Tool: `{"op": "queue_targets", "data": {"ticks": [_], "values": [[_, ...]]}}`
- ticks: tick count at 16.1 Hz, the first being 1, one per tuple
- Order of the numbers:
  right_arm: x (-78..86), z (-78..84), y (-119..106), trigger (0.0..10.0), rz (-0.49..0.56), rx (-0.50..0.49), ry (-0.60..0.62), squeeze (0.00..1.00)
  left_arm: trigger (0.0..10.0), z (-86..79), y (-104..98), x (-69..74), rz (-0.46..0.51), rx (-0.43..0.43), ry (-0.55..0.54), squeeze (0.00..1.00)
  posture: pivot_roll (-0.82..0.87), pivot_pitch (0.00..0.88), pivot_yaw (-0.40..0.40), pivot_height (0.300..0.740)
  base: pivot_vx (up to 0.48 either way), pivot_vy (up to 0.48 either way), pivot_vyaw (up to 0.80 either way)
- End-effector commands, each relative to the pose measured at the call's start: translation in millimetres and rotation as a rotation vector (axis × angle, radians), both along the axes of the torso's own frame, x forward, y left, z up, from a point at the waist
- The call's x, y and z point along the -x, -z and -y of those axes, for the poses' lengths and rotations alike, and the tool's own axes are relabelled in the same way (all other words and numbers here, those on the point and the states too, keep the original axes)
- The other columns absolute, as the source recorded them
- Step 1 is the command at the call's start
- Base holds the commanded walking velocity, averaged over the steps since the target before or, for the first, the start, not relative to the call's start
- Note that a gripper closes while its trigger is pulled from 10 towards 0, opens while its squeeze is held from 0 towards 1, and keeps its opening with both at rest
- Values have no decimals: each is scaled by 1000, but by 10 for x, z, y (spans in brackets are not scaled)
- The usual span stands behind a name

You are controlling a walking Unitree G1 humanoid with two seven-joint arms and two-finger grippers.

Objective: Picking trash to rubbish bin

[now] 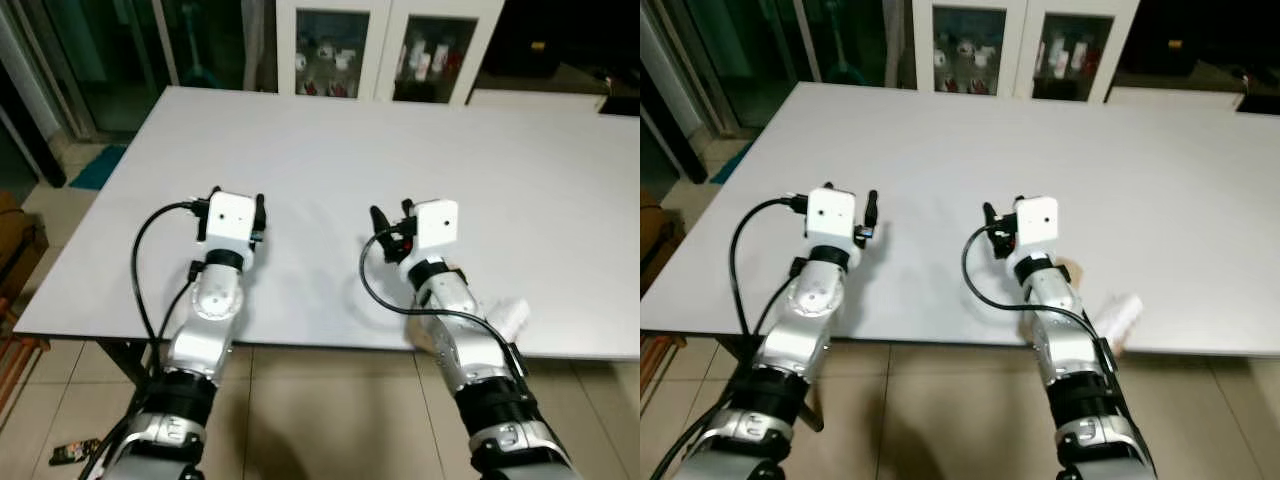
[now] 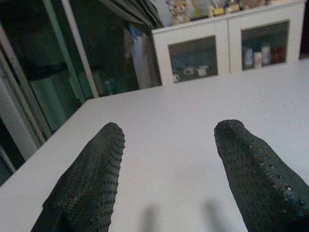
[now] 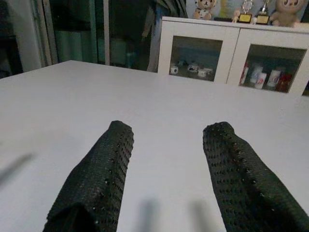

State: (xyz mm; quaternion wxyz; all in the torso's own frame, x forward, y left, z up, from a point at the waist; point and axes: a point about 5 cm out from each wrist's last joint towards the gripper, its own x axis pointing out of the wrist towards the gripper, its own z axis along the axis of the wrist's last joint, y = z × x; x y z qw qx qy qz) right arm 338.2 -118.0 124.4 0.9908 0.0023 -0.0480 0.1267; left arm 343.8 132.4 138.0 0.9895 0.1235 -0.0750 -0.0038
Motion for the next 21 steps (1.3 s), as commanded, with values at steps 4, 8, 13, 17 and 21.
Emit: {"op": "queue_targets", "data": {"ticks": [4,8,13,17,21], "values": [[-19,-43,-28,10000,0,-14,-9,0,10000,-63,-71,-23,26,-17,-21,0,4,6,-55,740,316,0,0],[-15,-51,-22,10000,-2,-14,-11,0,10000,30,-90,8,49,11,45,0,4,5,-55,740,0,0,0],[-12,-67,-20,10000,-3,-15,-15,0,10000,30,-88,7,45,-38,51,0,5,8,-53,740,0,0,0],[-1,-88,-11,10000,-6,-15,-22,0,10000,9,-77,1,40,-55,40,0,4,9,-53,740,0,-466,0],[-5,-74,-11,10000,-7,-10,-22,0,10000,3,-75,0,37,-57,31,0,3,10,-56,740,0,-480,0]]}}
